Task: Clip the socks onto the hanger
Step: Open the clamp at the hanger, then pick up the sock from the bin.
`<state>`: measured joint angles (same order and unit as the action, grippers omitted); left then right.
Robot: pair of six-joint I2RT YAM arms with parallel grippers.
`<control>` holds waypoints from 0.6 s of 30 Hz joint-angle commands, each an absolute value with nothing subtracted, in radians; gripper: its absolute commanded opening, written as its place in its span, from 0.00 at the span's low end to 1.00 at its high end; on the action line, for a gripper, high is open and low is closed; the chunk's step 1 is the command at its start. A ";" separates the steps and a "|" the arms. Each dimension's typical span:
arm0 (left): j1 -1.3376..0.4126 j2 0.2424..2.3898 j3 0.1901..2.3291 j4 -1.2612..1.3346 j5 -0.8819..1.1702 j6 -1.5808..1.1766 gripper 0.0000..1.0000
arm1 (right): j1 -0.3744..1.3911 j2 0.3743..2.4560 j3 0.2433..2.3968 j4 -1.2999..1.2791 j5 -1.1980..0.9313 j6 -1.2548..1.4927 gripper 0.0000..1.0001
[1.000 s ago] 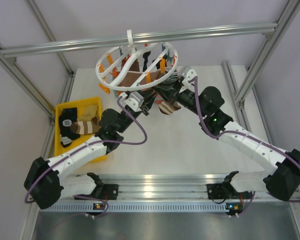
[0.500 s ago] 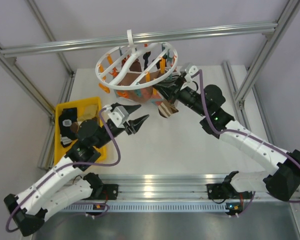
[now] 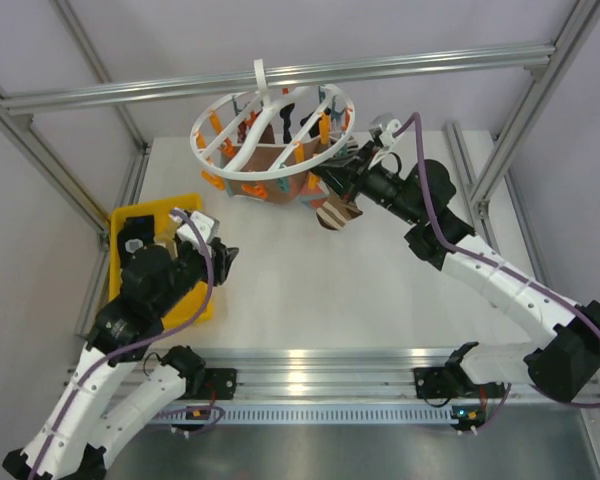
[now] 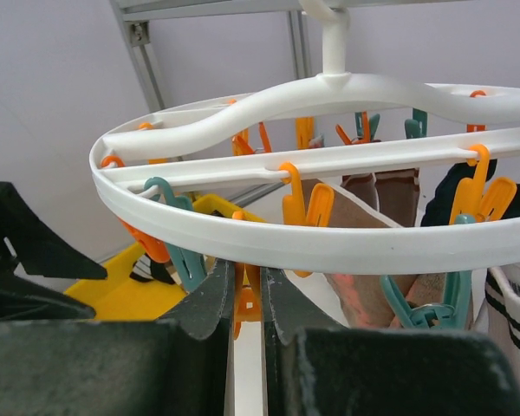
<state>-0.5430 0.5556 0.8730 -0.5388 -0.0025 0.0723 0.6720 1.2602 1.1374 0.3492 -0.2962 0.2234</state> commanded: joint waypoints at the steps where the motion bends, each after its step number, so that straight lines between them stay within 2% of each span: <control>1: -0.445 0.629 0.960 -0.701 -0.081 -0.096 0.51 | 0.658 1.284 1.190 0.321 -0.324 0.258 0.00; 5: -0.358 0.774 1.048 -0.781 -0.061 -0.166 0.51 | 0.653 1.289 1.207 0.296 -0.336 0.259 0.00; 12: -0.149 0.825 1.049 -0.865 0.055 -0.160 0.51 | 0.653 1.269 1.195 0.288 -0.336 0.258 0.00; 15: 0.042 0.877 1.046 -0.861 0.191 -0.065 0.51 | 0.653 1.267 1.192 0.287 -0.336 0.255 0.00; 16: 0.178 0.911 1.060 -0.892 0.227 -0.028 0.50 | 0.653 1.267 1.190 0.287 -0.336 0.256 0.00; 17: 0.252 0.975 1.077 -0.903 0.342 -0.009 0.50 | 0.653 1.264 1.190 0.285 -0.337 0.256 0.00; 18: 0.317 1.012 1.084 -0.919 0.366 0.032 0.50 | 0.653 1.264 1.189 0.285 -0.339 0.253 0.00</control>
<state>0.1711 0.9096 1.0515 -0.8612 0.1837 -0.0673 0.6640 1.2716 1.1671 0.3187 -0.3283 0.2550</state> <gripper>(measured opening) 0.503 0.061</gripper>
